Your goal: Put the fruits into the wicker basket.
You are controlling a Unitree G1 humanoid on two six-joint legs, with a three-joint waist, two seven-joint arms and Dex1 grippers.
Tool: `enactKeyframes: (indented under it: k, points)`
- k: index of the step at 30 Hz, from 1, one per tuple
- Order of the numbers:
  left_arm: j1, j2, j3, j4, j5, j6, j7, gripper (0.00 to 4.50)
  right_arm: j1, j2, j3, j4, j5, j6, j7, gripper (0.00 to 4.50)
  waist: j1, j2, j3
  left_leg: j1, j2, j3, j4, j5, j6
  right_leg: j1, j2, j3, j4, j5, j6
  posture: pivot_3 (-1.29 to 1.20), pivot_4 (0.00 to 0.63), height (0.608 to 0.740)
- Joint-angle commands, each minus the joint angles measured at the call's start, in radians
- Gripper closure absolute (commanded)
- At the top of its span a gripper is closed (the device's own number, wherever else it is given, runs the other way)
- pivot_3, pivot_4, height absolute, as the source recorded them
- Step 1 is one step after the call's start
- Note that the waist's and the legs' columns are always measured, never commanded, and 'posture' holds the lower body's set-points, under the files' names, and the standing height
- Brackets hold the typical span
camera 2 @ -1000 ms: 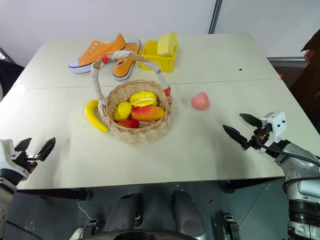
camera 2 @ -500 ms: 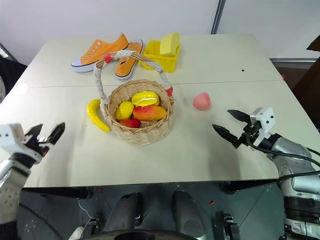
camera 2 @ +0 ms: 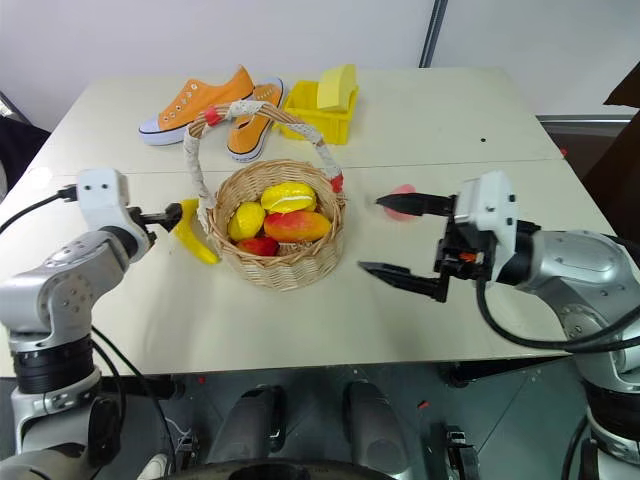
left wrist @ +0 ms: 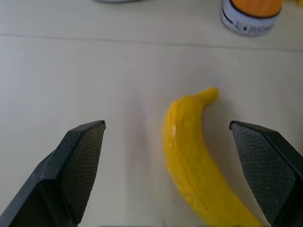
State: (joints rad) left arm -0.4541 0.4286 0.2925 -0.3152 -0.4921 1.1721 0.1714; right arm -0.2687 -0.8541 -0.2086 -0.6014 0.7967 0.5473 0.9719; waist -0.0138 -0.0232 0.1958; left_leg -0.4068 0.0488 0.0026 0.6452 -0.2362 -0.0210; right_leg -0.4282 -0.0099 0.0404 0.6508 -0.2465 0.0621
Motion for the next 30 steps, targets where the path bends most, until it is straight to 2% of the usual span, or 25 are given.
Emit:
enactKeyframes:
  k: [1,6,11,13,15,18,20,21,23,27,29,30]
  points:
    - [-0.052,-0.029,-0.009,0.001,0.05,0.093,0.048,0.0,-0.037,0.006,0.029,-0.053,0.036,0.018,-0.019,0.02,0.001,0.0,0.0,0.0,0.0,0.0,0.0,0.0,0.0,0.0,0.0,0.0,0.0,0.001,-0.001,0.0,0.15,0.74]
    - [-0.09,-0.082,-0.035,0.015,0.104,0.179,0.066,0.0,-0.065,0.023,0.079,-0.081,0.04,0.024,-0.028,0.02,0.0,0.0,0.0,-0.001,-0.001,0.0,0.0,0.0,0.0,0.0,-0.001,0.0,-0.001,0.001,-0.001,0.0,0.15,0.74]
    - [-0.098,-0.113,-0.027,0.047,0.152,0.216,0.061,0.0,-0.029,0.042,0.109,-0.072,0.001,-0.016,-0.004,0.02,0.0,-0.001,0.0,-0.001,-0.001,-0.001,0.0,0.0,0.0,0.0,0.0,0.0,-0.001,0.001,-0.001,0.0,0.15,0.74]
    - [-0.099,-0.132,-0.005,0.057,0.164,0.214,0.059,0.53,-0.019,0.045,0.115,-0.068,-0.01,-0.03,0.003,0.0,0.0,-0.001,0.0,-0.001,-0.001,-0.001,0.0,0.0,0.0,0.0,-0.001,0.0,-0.001,0.001,-0.001,0.0,0.15,0.74]
    - [-0.098,-0.145,0.01,0.06,0.179,0.213,0.058,1.27,-0.012,0.05,0.117,-0.065,-0.017,-0.04,0.008,0.0,0.001,-0.001,0.0,-0.001,-0.001,0.0,0.0,0.0,0.0,0.0,-0.001,0.0,-0.001,0.001,-0.001,0.0,0.15,0.74]
    - [-0.098,-0.147,0.012,0.063,0.202,0.22,0.049,2.91,-0.008,0.053,0.118,-0.066,-0.021,-0.047,0.009,0.0,-0.001,-0.001,0.0,-0.001,-0.001,-0.001,0.001,0.0,0.0,0.0,-0.001,0.0,-0.001,0.001,-0.001,0.0,0.15,0.74]
    - [-0.1,-0.14,0.012,0.067,0.223,0.215,0.049,3.78,-0.008,0.055,0.118,-0.067,-0.022,-0.048,0.009,0.0,-0.001,-0.001,0.0,-0.001,-0.001,-0.001,0.0,0.0,0.0,0.0,-0.001,0.0,-0.001,0.001,-0.001,0.0,0.15,0.74]
    - [-0.101,-0.136,0.02,0.067,0.233,0.205,0.05,3.95,-0.008,0.056,0.119,-0.069,-0.022,-0.048,0.007,0.0,-0.001,-0.001,0.0,-0.001,-0.001,-0.001,0.0,0.0,0.0,0.0,-0.001,0.0,-0.001,0.001,-0.001,0.0,0.15,0.74]
    - [-0.1,-0.122,0.035,0.065,0.249,0.185,0.042,3.95,-0.01,0.058,0.122,-0.073,-0.022,-0.045,0.002,0.0,-0.001,-0.001,0.0,-0.001,-0.001,-0.001,0.0,0.0,0.0,0.0,-0.001,0.0,-0.001,0.001,-0.001,0.0,0.15,0.74]
    - [-0.002,0.028,0.125,-0.007,0.21,-0.035,-0.141,3.95,-0.019,0.055,0.114,-0.074,-0.015,-0.037,-0.01,0.0,-0.011,-0.001,0.0,0.0,0.0,-0.001,0.0,0.0,0.0,0.0,0.0,0.0,0.0,0.001,-0.001,0.0,0.15,0.74]
    - [0.08,0.071,0.244,-0.032,0.138,-0.198,-0.289,3.95,-0.02,0.052,0.109,-0.065,-0.014,-0.039,-0.007,0.0,-0.009,-0.001,0.0,0.0,0.0,0.0,-0.001,0.0,0.0,-0.001,0.0,0.0,0.0,0.001,-0.002,0.0,0.15,0.74]
    - [0.107,0.069,0.349,-0.044,0.064,-0.276,-0.37,3.95,-0.02,0.052,0.109,-0.055,-0.017,-0.042,-0.003,0.0,-0.005,-0.001,0.0,0.0,0.001,0.0,-0.002,0.0,0.0,-0.001,0.0,0.0,0.0,-0.001,-0.004,0.0,0.15,0.74]
